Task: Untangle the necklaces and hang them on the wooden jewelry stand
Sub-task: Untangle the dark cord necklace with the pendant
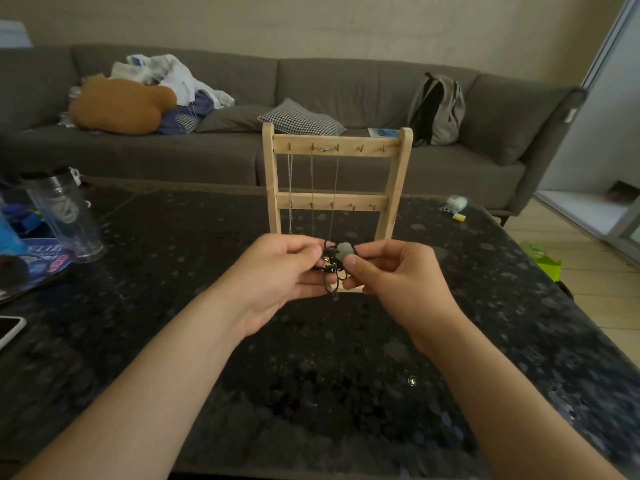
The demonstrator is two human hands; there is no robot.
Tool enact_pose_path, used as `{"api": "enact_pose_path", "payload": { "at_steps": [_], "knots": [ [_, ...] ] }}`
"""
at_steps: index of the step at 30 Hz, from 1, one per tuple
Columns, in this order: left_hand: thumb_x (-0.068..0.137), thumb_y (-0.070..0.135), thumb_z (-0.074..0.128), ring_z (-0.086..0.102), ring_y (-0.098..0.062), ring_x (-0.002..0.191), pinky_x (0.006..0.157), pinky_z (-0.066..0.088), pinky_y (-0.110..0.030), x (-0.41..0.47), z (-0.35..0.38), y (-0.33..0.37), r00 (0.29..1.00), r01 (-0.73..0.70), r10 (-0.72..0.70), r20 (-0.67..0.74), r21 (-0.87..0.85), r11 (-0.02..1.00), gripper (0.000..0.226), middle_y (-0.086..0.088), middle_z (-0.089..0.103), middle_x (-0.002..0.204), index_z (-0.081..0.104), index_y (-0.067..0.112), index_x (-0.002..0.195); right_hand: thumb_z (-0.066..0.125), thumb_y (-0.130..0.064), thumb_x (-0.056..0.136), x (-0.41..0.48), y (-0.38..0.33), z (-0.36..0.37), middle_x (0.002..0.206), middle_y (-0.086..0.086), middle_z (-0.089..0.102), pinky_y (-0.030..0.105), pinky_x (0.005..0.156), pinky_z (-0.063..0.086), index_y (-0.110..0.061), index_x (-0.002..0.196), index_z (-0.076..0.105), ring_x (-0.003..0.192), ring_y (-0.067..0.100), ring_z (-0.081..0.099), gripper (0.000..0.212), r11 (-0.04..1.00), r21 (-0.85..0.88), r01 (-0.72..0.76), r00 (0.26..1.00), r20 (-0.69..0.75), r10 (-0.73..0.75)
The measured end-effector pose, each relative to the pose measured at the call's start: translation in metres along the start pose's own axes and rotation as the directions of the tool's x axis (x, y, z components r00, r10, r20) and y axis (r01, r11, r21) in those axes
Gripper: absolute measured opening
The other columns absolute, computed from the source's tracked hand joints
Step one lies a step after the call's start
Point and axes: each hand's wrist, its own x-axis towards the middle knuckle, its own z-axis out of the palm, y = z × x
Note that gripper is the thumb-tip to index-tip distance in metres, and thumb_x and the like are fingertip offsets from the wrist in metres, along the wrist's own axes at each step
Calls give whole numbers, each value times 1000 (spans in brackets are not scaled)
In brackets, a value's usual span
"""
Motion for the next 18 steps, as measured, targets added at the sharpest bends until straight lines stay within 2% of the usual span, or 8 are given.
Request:
{"api": "enact_pose_path", "payload": {
  "at_steps": [4,7,10,12,14,16,18],
  "knots": [
    [112,2,46,81,-25,100,95,65,-44,-2,1,2,998,-61,57,30,143,988,35,-10,80,112,77,15,124,87,-26,90,2,3,0,84,-7,81,24,75,56,-22,94,81,81,5,77,8,998,-54,11,999,-45,-13],
    [112,7,50,81,-21,99,97,64,-43,-3,1,1,994,-110,103,40,276,955,35,-4,80,113,78,26,122,89,-25,87,1,4,0,84,-8,81,26,79,59,-22,90,80,83,6,76,10,998,-55,22,998,-57,-25],
    [113,17,53,80,-16,99,97,63,-41,-6,1,2,987,-159,146,62,360,919,31,2,80,112,76,36,121,87,-18,89,1,4,1,89,-4,81,31,81,65,-20,98,76,84,9,77,14,996,-79,47,997,-63,-53],
    [114,19,52,79,-13,98,97,63,-41,-7,2,2,983,-184,168,75,382,906,32,3,78,112,75,40,121,84,-13,92,1,3,2,97,-4,81,31,83,65,-21,113,72,87,10,78,25,996,-54,76,997,-28,-77],
    [115,19,50,78,-11,99,99,62,-41,-7,2,2,979,-202,186,79,405,892,33,4,77,113,72,42,122,80,-11,95,-1,2,2,104,-10,81,26,85,63,-25,128,68,91,6,78,38,991,-62,117,993,35,-115],
    [114,18,50,77,-8,100,98,62,-39,-7,2,1,971,-237,225,81,437,868,34,7,75,110,72,43,121,79,-8,95,-1,0,3,105,-11,81,24,87,62,-23,128,73,94,3,77,37,983,-91,160,987,51,-155],
    [112,17,55,74,-5,100,92,61,-30,-6,2,1,957,-282,281,75,467,838,32,11,74,105,73,42,120,83,-6,91,-1,0,3,99,-9,82,27,89,64,-20,117,79,92,4,78,30,980,-102,171,985,0,-172]
  ]
}}
